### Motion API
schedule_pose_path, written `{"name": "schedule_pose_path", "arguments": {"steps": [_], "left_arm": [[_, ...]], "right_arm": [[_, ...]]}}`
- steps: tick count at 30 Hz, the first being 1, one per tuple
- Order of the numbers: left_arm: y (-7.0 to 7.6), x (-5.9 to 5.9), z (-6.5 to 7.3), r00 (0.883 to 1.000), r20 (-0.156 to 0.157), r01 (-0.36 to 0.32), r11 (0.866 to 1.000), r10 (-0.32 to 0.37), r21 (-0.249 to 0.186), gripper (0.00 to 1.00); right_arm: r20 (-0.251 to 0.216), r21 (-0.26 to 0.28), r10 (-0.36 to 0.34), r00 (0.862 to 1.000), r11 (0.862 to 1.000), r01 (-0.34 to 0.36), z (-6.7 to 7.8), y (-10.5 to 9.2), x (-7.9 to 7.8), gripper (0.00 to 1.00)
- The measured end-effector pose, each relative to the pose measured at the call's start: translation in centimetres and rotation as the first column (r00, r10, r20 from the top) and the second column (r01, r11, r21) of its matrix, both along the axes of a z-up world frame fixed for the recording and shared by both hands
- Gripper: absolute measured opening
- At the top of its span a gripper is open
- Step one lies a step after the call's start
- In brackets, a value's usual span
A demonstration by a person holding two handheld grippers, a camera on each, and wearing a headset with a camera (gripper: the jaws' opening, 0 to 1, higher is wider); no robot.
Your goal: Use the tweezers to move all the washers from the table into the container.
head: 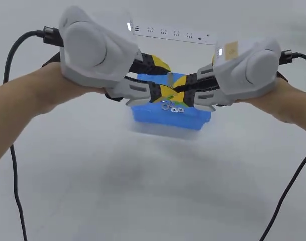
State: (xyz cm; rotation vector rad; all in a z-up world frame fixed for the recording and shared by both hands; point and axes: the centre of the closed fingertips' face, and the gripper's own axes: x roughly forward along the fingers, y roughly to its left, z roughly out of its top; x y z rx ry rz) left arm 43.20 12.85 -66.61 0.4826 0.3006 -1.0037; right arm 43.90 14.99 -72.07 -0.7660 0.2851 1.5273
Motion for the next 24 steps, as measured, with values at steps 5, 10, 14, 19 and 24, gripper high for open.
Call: {"name": "schedule_pose_path", "arguments": {"steps": [5,10,14,19,24], "left_arm": [[0.5,-0.3,-0.6,0.999,0.02,0.029,0.997,-0.03,0.069,0.16],[1.0,-0.2,0.0,0.999,0.041,0.023,0.998,-0.025,0.051,0.09],[1.1,-0.3,0.1,0.998,0.05,0.042,0.997,-0.045,0.059,0.07],[0.8,-1.1,0.7,0.995,0.07,0.06,0.996,-0.064,0.062,0.07],[0.8,-2.0,1.8,0.991,0.085,0.104,0.994,-0.108,0.045,0.06]], "right_arm": [[0.008,-0.014,0.023,1.0,1.0,-0.023,0.0,0.2,-0.4,0.08],[0.014,-0.017,0.04,0.999,0.999,-0.04,0.2,0.4,-0.7,0.08],[0.024,-0.023,0.046,0.999,0.999,-0.045,0.3,0.4,-0.7,0.08],[0.033,-0.017,0.049,0.998,0.999,-0.048,0.8,0.1,-0.6,0.08],[0.034,0.021,0.071,0.997,0.997,-0.072,2.2,-0.2,-1.3,0.08]]}}
